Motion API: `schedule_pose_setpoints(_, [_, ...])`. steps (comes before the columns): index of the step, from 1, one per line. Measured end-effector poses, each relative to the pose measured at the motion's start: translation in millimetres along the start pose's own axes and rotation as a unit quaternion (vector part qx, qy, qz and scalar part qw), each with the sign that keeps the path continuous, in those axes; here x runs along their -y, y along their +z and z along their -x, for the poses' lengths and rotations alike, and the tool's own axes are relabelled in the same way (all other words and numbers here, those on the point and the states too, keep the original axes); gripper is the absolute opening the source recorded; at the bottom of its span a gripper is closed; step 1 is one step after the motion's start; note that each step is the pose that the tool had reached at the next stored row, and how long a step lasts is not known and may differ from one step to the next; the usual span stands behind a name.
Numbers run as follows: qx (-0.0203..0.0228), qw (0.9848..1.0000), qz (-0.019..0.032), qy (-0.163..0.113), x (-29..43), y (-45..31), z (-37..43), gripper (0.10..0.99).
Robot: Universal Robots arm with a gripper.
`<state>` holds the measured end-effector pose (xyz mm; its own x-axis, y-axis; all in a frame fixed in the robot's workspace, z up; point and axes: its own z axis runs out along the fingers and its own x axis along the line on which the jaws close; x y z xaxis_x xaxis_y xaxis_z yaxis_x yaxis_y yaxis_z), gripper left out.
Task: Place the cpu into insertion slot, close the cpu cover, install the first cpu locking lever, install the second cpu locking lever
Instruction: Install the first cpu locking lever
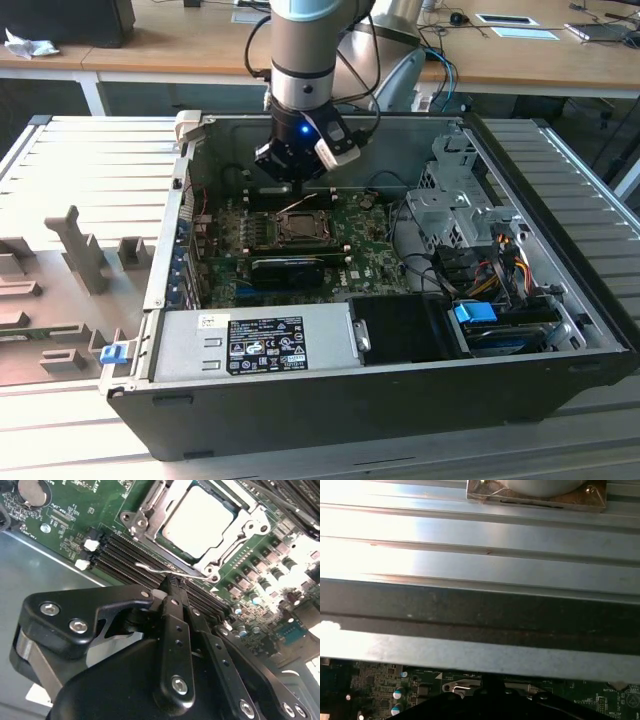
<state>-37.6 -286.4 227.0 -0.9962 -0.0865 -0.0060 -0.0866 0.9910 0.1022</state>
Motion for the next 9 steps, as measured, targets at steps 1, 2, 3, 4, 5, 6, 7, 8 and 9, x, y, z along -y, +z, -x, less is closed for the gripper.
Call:
schedule_pose_setpoints(1, [0.0,1.0,0.0,0.0,-0.1,0.3,1.5,0.106])
schedule_pose_setpoints(2, [-0.0001,1.0,0.0,0.0,-0.3,1.0,3.6,0.106])
schedule_pose_setpoints(3, [0.0,1.0,0.0001,0.0,-0.4,1.8,4.8,0.106])
schedule_pose_setpoints(4, [-0.0001,1.0,0.0001,0.0,-0.3,2.3,5.3,0.106])
schedule_pose_setpoints(5, [0.0,1.0,0.0,0.0,-0.2,2.9,6.0,0.106])
schedule_pose_setpoints(6, [-0.0001,1.0,0.0,0.0,0.0,3.5,6.9,0.106])
schedule_pose_setpoints(7, [0.0,1.0,0.0,0.0,0.1,4.2,7.9,0.106])
schedule_pose_setpoints(8, [0.0,1.0,0.0,0.0,0.5,5.3,10.2,0.106])
schedule_pose_setpoints(9, [0.0,1.0,0.0,0.0,0.8,6.3,12.5,0.106])
